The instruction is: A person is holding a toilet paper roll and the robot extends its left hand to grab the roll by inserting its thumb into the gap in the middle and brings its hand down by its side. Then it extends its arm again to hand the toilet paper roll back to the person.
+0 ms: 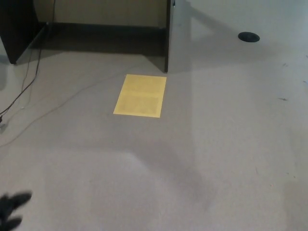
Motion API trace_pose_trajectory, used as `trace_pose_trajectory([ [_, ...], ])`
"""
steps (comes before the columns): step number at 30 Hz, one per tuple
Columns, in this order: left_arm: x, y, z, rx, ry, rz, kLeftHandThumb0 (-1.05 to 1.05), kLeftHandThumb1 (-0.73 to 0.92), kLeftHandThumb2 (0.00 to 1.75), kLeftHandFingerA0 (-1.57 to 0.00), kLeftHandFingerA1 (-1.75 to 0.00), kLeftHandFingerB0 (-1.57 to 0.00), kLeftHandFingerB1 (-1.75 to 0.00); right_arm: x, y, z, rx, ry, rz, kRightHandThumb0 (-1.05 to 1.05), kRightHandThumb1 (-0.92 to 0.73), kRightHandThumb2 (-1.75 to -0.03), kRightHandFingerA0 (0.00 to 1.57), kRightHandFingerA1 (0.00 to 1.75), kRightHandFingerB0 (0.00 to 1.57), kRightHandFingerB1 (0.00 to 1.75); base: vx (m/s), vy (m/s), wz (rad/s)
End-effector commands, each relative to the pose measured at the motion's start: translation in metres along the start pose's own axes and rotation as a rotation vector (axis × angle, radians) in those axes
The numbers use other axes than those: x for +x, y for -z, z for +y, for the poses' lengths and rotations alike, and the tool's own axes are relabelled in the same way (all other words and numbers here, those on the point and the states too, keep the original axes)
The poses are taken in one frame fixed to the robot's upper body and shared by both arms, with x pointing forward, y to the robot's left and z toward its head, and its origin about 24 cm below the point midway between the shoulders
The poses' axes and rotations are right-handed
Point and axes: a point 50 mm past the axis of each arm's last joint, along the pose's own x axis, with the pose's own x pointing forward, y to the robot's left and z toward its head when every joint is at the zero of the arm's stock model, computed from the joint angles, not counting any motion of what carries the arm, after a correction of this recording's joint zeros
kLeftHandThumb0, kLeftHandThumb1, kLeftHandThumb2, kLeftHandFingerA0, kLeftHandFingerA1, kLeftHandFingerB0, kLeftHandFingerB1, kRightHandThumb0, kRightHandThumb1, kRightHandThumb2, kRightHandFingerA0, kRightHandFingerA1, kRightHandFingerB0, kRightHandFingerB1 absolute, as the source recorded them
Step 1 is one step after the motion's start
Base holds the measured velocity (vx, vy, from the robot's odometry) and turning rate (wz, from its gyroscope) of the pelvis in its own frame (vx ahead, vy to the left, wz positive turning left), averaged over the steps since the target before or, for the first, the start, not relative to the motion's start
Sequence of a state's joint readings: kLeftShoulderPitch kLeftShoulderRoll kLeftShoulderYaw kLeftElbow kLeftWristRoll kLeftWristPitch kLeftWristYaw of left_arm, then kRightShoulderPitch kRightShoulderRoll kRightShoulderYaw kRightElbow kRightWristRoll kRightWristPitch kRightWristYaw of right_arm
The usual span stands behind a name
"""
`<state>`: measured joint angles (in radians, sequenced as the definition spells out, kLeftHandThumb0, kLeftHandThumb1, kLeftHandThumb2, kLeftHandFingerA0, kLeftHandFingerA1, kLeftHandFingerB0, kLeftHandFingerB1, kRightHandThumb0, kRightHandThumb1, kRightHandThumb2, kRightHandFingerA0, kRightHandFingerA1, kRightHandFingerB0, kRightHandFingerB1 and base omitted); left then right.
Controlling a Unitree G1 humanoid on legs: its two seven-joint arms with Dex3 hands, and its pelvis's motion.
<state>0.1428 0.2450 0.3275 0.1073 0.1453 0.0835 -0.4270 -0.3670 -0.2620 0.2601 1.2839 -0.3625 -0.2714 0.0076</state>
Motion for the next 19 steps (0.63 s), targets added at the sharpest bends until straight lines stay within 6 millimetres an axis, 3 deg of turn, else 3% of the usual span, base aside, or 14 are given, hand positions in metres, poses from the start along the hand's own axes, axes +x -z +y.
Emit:
trace_pose_trajectory([
  [1,-0.019,0.081,0.012,0.119,-0.217,0.132,-0.18,0.38,0.89,-0.09,-0.52,-0.07,-0.50,-0.007,0.019,-0.013,0.053,0.086,0.048,-0.32,-0.66,-0.59,0.63,0.61,0.47,0.38,0.00,0.000,0.00],
  [2,-0.018,0.081,0.013,0.108,-0.211,0.135,-0.32,0.44,0.57,-0.19,-0.37,-0.18,-0.31,-0.007,0.019,-0.014,0.056,0.086,0.045,-0.38,-0.53,-0.84,0.52,0.61,0.38,0.50,0.00,0.000,0.00],
  [4,-0.015,0.083,0.013,0.058,-0.209,0.153,-0.27,0.43,0.57,-0.22,-0.38,-0.20,-0.31,-0.007,0.018,-0.017,0.058,0.091,0.044,-0.32,-0.67,-0.60,0.60,0.55,0.44,0.35,0.00,0.000,0.00],
  [7,-0.015,0.087,0.012,0.040,-0.207,0.177,-0.21,0.45,0.54,-0.33,-0.37,-0.22,-0.29,-0.007,0.019,-0.018,0.053,0.101,0.046,-0.32,-0.66,-0.59,0.65,0.68,0.43,0.34,0.00,0.000,0.00],
  [8,-0.018,0.091,0.011,0.030,-0.192,0.190,-0.20,0.45,0.54,-0.36,-0.38,-0.23,-0.29,-0.009,0.022,-0.017,0.052,0.101,0.044,-0.39,-0.52,-0.82,0.68,0.83,0.36,0.48,0.00,0.000,0.00],
  [9,-0.020,0.095,0.009,0.041,-0.185,0.204,-0.27,0.39,0.58,-0.32,-0.40,-0.21,-0.33,-0.010,0.024,-0.015,0.054,0.098,0.042,-0.32,-0.66,-0.59,0.65,0.76,0.42,0.35,0.00,0.000,0.00],
  [10,-0.021,0.097,0.008,0.052,-0.180,0.216,-0.29,0.40,0.57,-0.33,-0.39,-0.24,-0.33,-0.011,0.026,-0.013,0.058,0.092,0.045,-0.38,-0.53,-0.84,0.62,0.72,0.33,0.48,0.00,0.000,0.00],
  [11,-0.021,0.098,0.008,0.055,-0.179,0.218,-0.29,0.40,0.57,-0.33,-0.39,-0.24,-0.33,-0.011,0.026,-0.013,0.059,0.091,0.047,-0.38,-0.53,-0.84,0.62,0.72,0.33,0.48,0.00,0.000,0.00],
  [12,-0.023,0.100,0.008,0.065,-0.168,0.219,-0.30,0.40,0.57,-0.34,-0.40,-0.24,-0.34,-0.012,0.028,-0.011,0.055,0.086,0.052,-0.32,-0.68,-0.60,0.63,0.61,0.41,0.34,0.00,0.000,0.00],
  [13,-0.027,0.105,0.004,0.073,-0.149,0.236,-0.25,0.44,0.53,-0.38,-0.37,-0.27,-0.30,-0.015,0.034,-0.007,0.059,0.081,0.063,-0.39,-0.53,-0.83,0.62,0.73,0.34,0.48,0.00,0.000,0.00],
  [14,-0.030,0.108,0.002,0.094,-0.137,0.249,-0.27,0.45,0.53,-0.40,-0.37,-0.29,-0.31,-0.017,0.038,-0.004,0.060,0.076,0.070,-0.39,-0.53,-0.84,0.62,0.73,0.33,0.48,0.00,0.000,0.00],
  [15,-0.030,0.109,0.002,0.105,-0.127,0.255,-0.28,0.45,0.54,-0.43,-0.37,-0.32,-0.31,-0.017,0.039,-0.004,0.053,0.080,0.073,-0.33,-0.66,-0.59,0.64,0.65,0.41,0.35,0.00,0.000,0.00],
  [17,-0.032,0.112,-0.001,0.119,-0.110,0.266,-0.27,0.48,0.54,-0.47,-0.38,-0.34,-0.32,-0.019,0.044,-0.002,0.054,0.075,0.089,-0.40,-0.53,-0.83,0.62,0.71,0.34,0.49,0.00,0.000,0.00],
  [19,-0.031,0.112,-0.001,0.135,-0.106,0.265,-0.27,0.48,0.55,-0.48,-0.38,-0.36,-0.33,-0.020,0.044,-0.002,0.056,0.075,0.092,-0.34,-0.67,-0.59,0.63,0.61,0.41,0.35,0.00,0.000,0.00],
])
